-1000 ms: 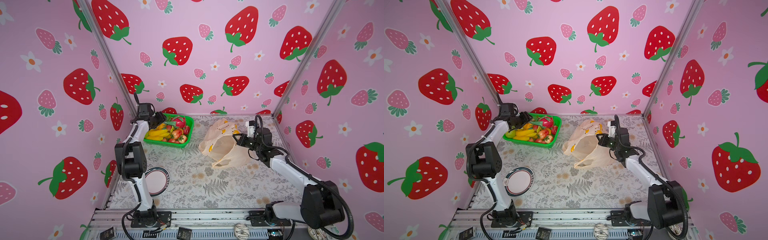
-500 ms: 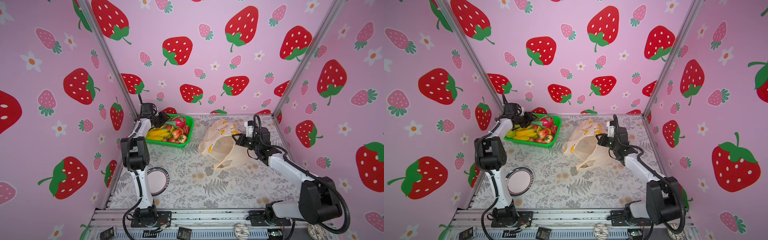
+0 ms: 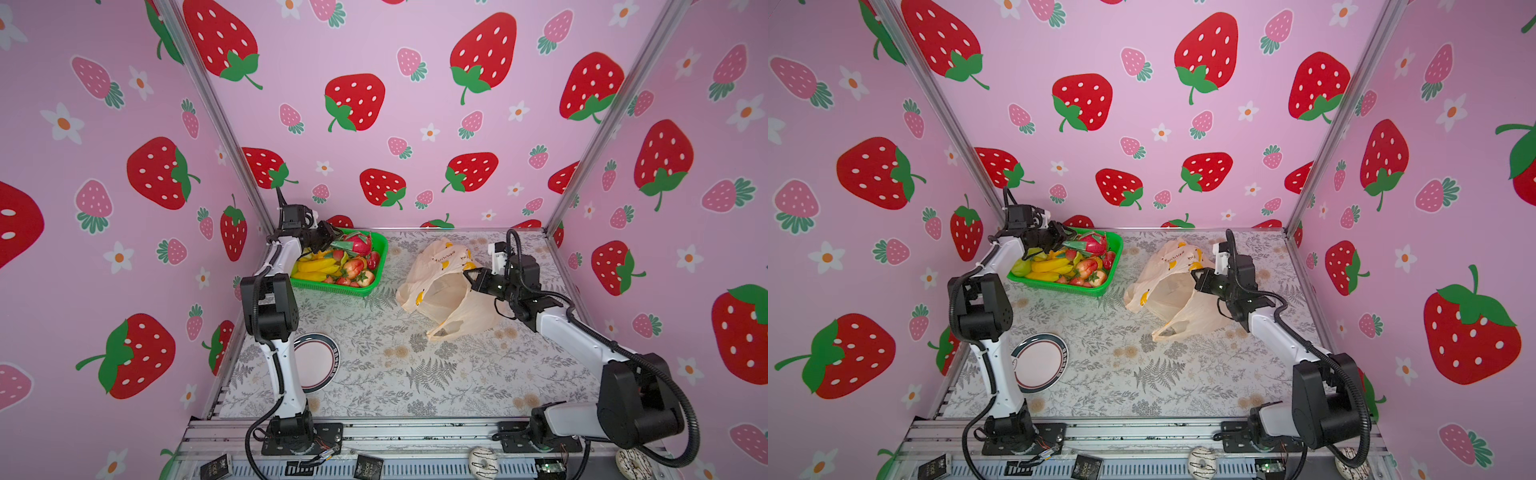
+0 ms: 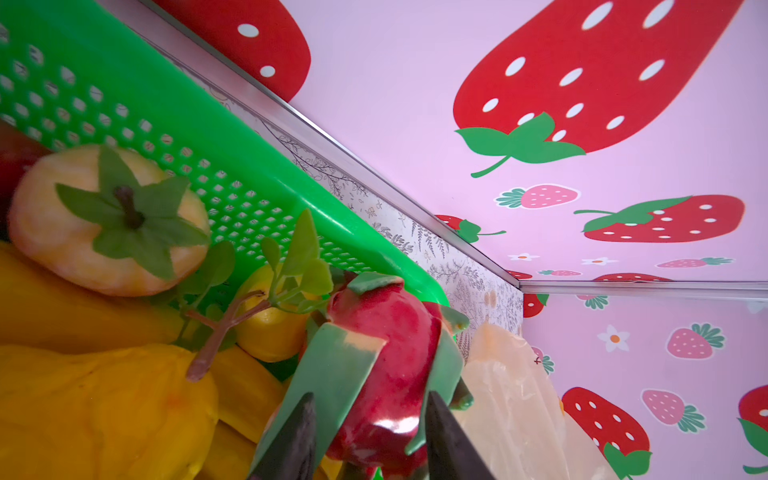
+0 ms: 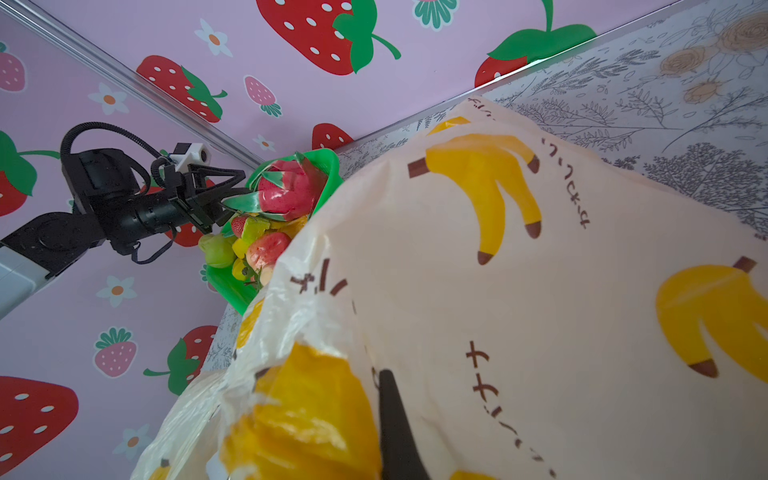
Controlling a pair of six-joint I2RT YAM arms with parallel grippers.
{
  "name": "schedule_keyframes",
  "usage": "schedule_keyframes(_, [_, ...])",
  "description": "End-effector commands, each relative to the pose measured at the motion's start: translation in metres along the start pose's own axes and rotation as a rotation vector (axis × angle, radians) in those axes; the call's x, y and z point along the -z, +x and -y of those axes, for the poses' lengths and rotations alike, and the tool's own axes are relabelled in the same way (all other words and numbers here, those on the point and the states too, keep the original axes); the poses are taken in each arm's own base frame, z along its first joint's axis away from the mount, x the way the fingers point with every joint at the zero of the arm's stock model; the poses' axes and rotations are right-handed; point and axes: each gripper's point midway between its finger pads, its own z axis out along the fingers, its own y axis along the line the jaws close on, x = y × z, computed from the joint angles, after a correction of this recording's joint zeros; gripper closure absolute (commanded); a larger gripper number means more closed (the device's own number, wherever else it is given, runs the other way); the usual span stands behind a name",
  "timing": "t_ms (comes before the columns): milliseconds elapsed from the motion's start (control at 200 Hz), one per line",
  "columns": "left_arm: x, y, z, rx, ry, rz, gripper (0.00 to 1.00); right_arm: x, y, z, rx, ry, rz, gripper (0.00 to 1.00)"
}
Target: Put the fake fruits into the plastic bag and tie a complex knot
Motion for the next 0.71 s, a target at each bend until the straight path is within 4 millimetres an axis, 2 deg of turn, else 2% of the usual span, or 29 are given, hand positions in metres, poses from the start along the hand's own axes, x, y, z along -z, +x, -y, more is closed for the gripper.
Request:
schedule_keyframes(0, [0.021, -0.016, 0.040, -0.097, 0.084, 0.029, 0.55, -0.005, 0.005, 0.002, 0.010, -0.003, -0.012, 0.95])
schedule_keyframes(305, [0.022, -0.009, 0.044, -0.182, 0.083, -0.059, 0.53, -0.009, 0.009, 0.005, 0.002, -0.005, -0.024, 0.95])
schedule_keyframes(430, [0.020, -0.006, 0.044, -0.189, 0.083, -0.086, 0.56, -0.010, 0.010, 0.006, -0.001, -0.006, -0.030, 0.95])
schedule_keyframes(615, [0.019, -0.007, 0.026, -0.195, -0.019, -0.078, 0.52, -0.011, 0.012, 0.007, -0.002, -0.005, -0.035, 0.95])
schedule_keyframes(700, [0.024, -0.012, 0.015, -0.207, -0.096, -0.053, 0.44, -0.012, 0.013, 0.008, -0.002, -0.007, -0.040, 0.95])
